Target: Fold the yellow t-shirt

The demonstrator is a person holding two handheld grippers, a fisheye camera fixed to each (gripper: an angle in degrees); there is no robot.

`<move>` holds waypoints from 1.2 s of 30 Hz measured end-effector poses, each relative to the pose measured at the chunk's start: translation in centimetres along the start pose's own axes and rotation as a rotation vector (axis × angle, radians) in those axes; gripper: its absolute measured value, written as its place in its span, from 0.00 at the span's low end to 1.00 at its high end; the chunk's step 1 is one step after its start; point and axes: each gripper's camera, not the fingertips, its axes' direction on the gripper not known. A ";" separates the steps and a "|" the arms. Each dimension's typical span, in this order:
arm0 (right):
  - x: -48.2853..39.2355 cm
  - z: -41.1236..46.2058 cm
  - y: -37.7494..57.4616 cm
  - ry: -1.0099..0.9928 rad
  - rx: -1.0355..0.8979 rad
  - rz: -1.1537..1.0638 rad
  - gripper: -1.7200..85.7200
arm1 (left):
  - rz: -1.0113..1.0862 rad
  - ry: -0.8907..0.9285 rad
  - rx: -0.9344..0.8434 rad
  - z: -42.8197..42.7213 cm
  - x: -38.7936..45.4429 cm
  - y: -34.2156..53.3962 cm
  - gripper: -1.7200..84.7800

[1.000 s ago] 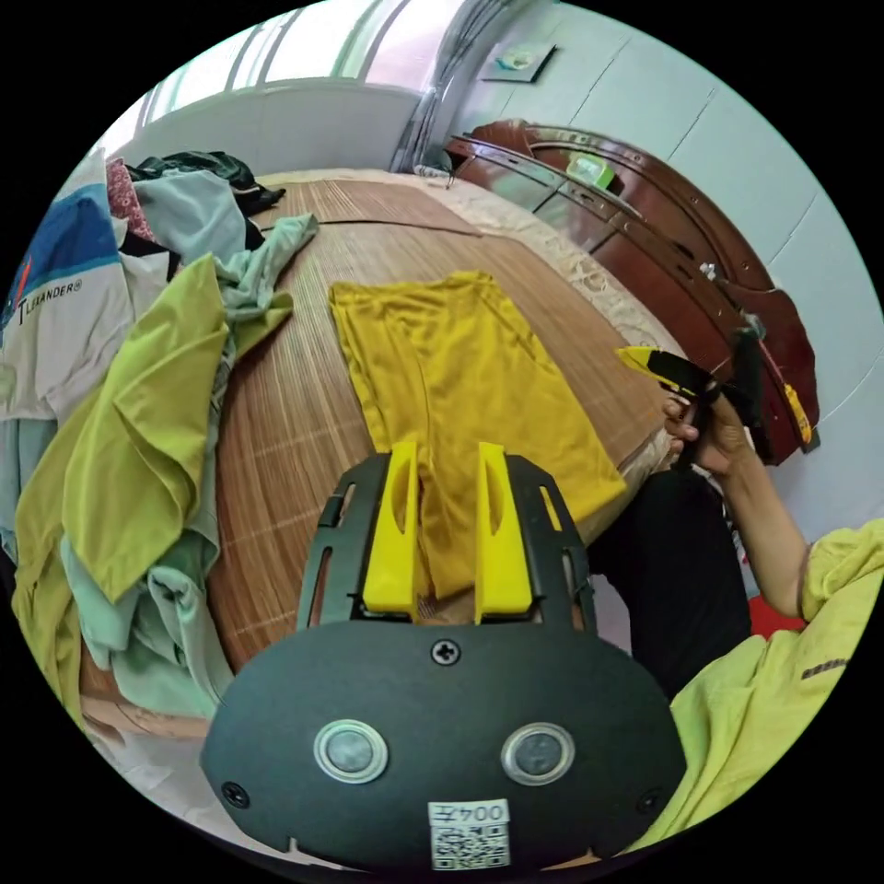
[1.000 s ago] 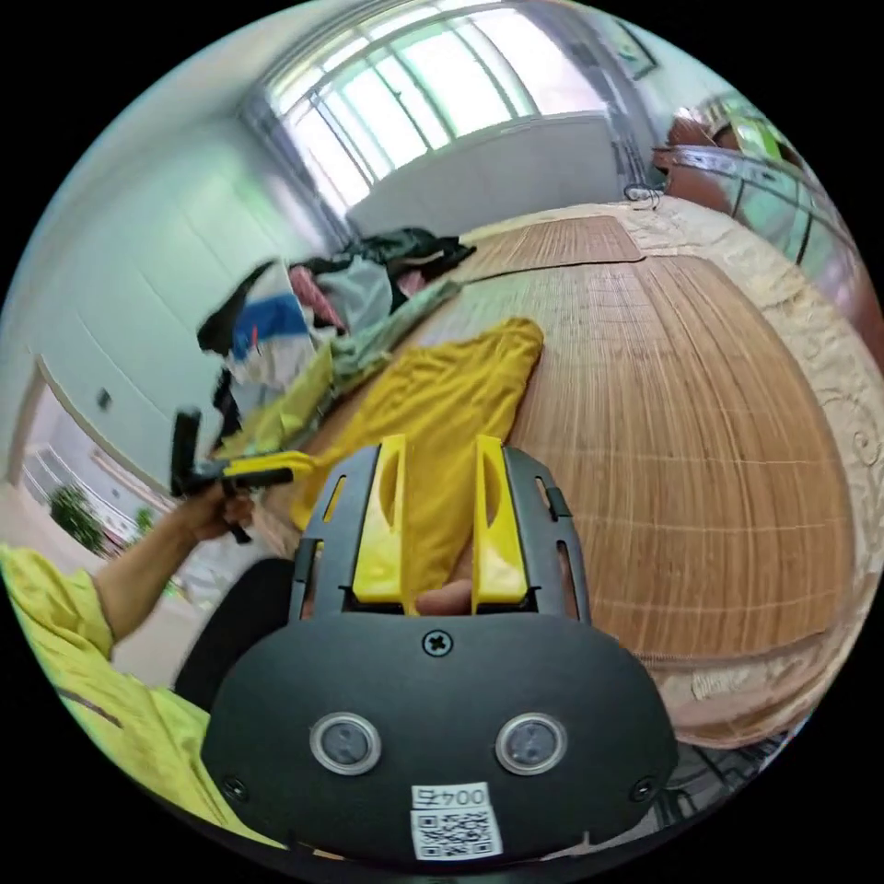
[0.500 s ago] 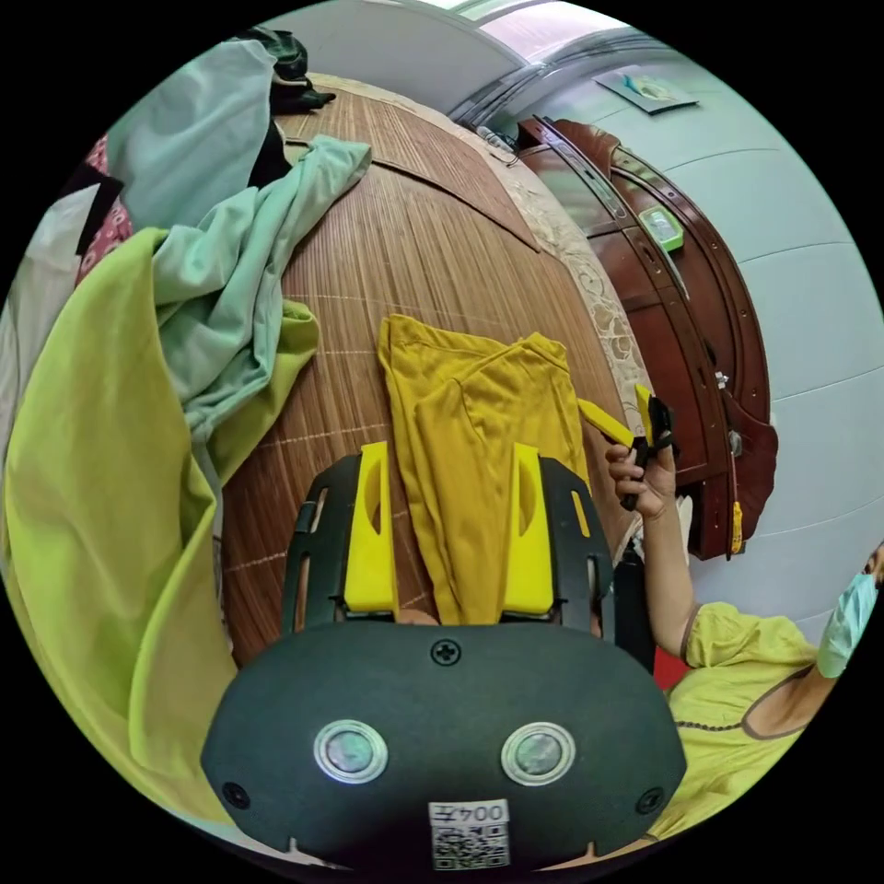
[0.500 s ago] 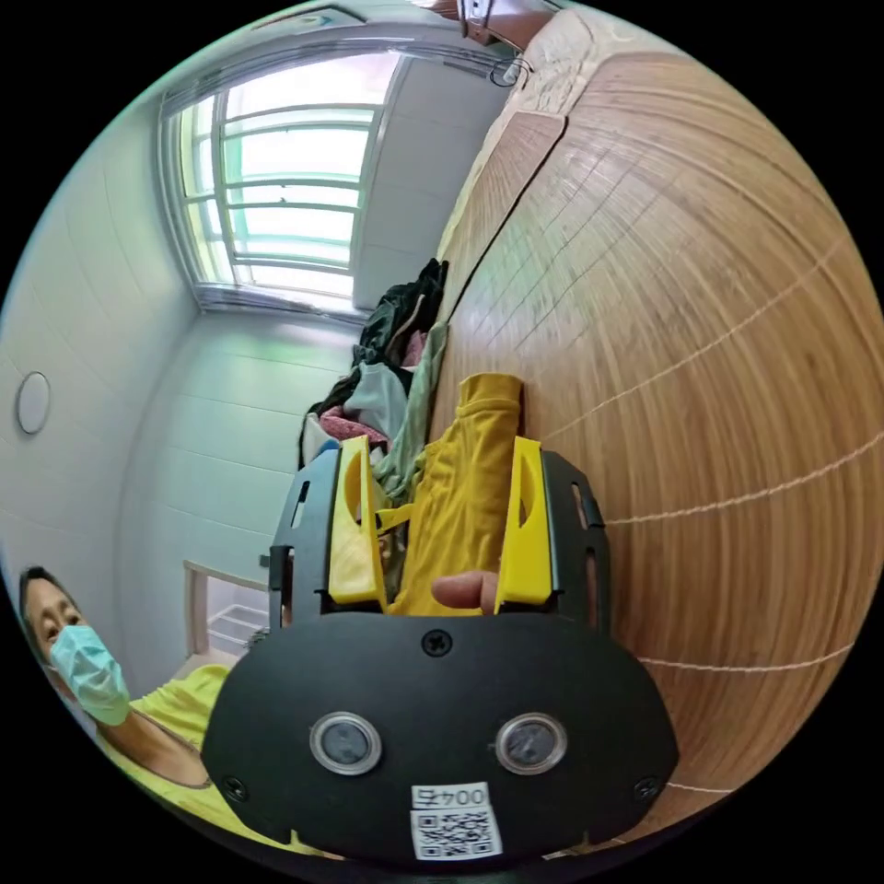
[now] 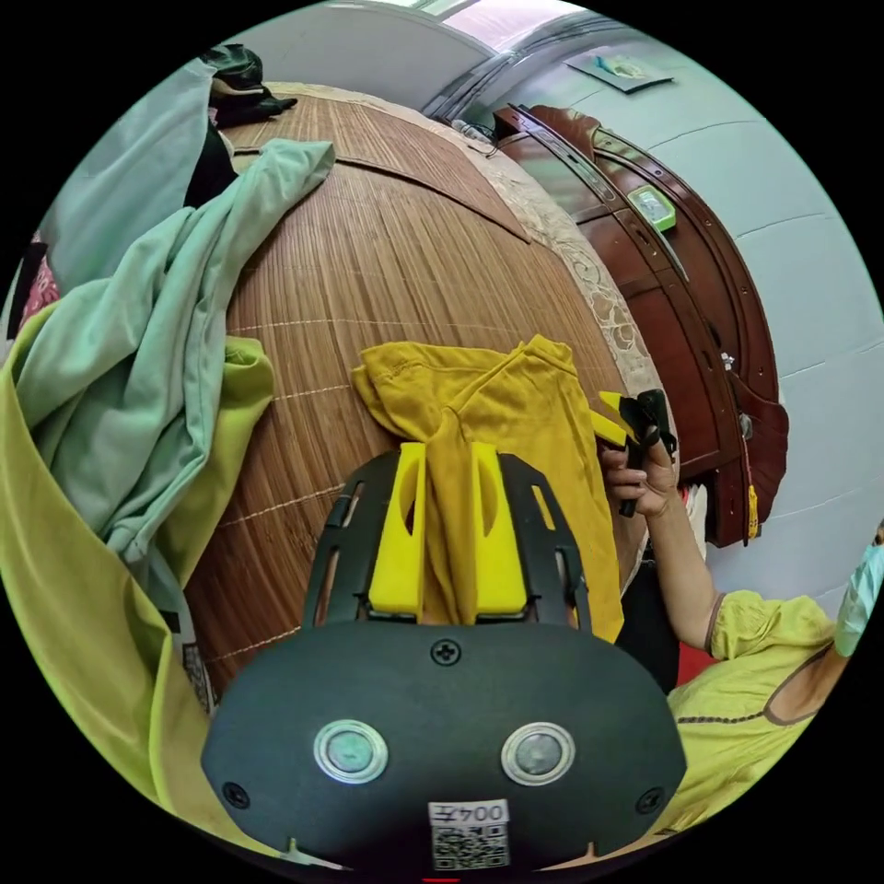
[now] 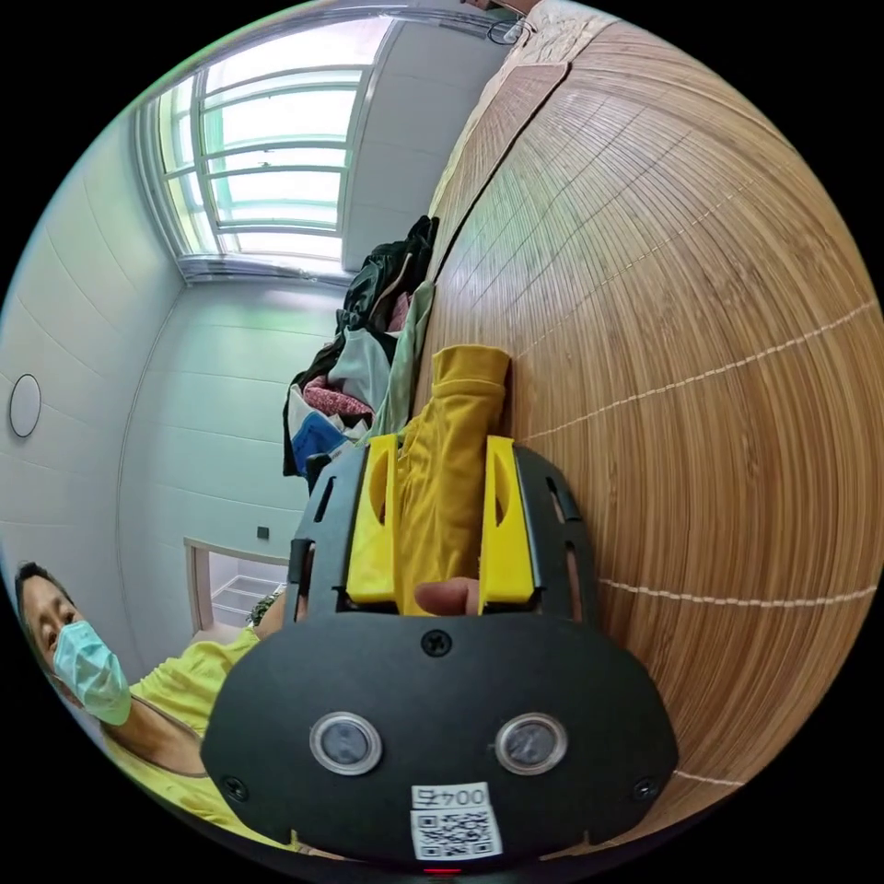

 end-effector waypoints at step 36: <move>-1.3 5.4 3.4 0.055 -0.306 -0.341 0.12 | 0.485 -0.236 -0.230 30.3 15.7 -13.7 0.12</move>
